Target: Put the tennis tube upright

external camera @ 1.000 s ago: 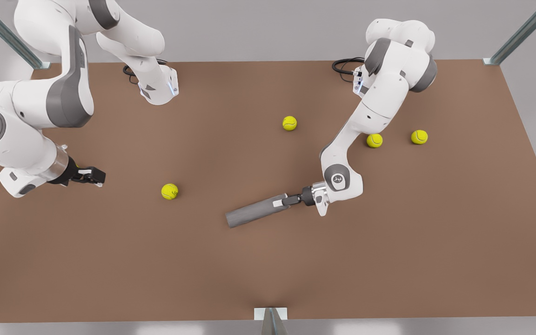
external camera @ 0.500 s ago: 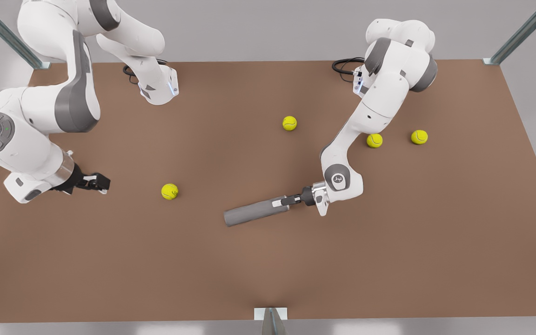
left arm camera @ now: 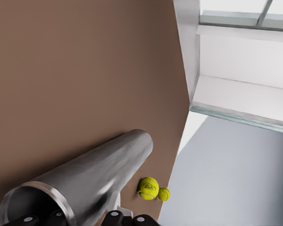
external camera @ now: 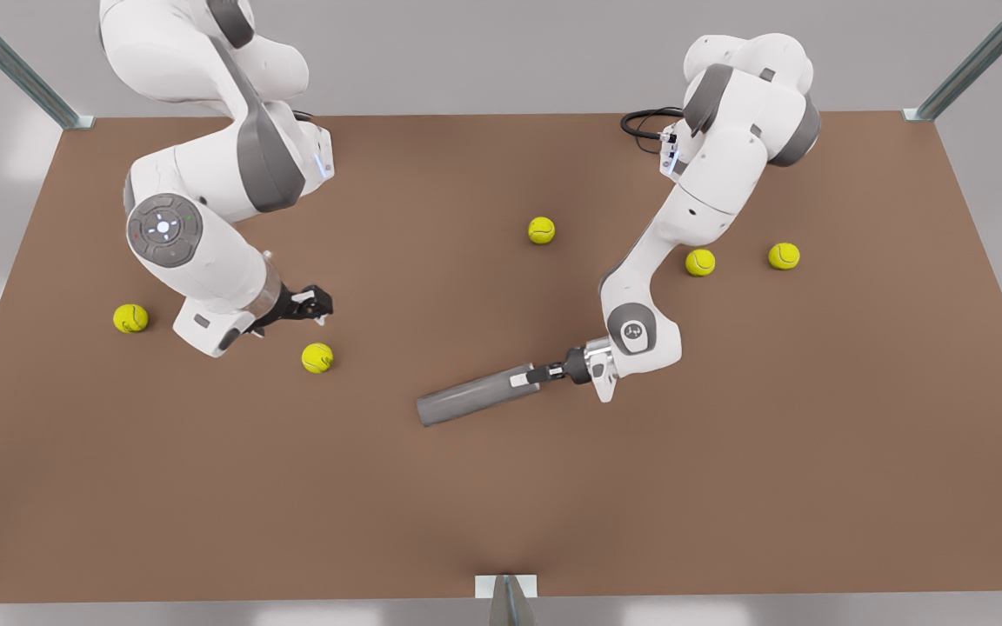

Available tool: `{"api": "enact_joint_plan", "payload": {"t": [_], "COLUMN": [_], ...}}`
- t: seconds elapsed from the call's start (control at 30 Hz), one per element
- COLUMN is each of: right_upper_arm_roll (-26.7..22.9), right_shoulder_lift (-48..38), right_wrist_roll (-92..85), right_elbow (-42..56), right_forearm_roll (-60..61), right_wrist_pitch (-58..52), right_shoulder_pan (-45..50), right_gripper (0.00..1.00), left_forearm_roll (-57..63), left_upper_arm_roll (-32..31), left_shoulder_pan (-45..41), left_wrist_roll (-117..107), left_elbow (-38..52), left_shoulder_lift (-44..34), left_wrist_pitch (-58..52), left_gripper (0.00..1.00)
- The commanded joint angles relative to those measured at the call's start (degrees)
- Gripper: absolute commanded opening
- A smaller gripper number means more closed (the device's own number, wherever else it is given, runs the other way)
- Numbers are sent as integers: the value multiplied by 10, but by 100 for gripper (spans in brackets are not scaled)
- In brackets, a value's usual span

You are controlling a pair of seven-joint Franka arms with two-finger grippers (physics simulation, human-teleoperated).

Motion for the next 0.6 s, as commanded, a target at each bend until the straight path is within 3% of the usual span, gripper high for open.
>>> {"api": "enact_joint_plan", "payload": {"t": [0.0,0.57], "right_upper_arm_roll": [0,1], "right_shoulder_lift": [-1,0], "right_wrist_roll": [-1,-1], "right_elbow": [1,-8], "right_forearm_roll": [0,-11], "right_wrist_pitch": [0,-35], "right_shoulder_pan": [-3,-6], "right_gripper": [100,100], "left_forearm_roll": [0,5], "left_upper_arm_roll": [0,-1], "left_shoulder_pan": [-1,-1], "left_wrist_roll": [0,-3], "left_elbow": [0,0], "left_shoulder_lift": [0,-14], "left_wrist_pitch": [0,0], "left_gripper": [35,28]}}
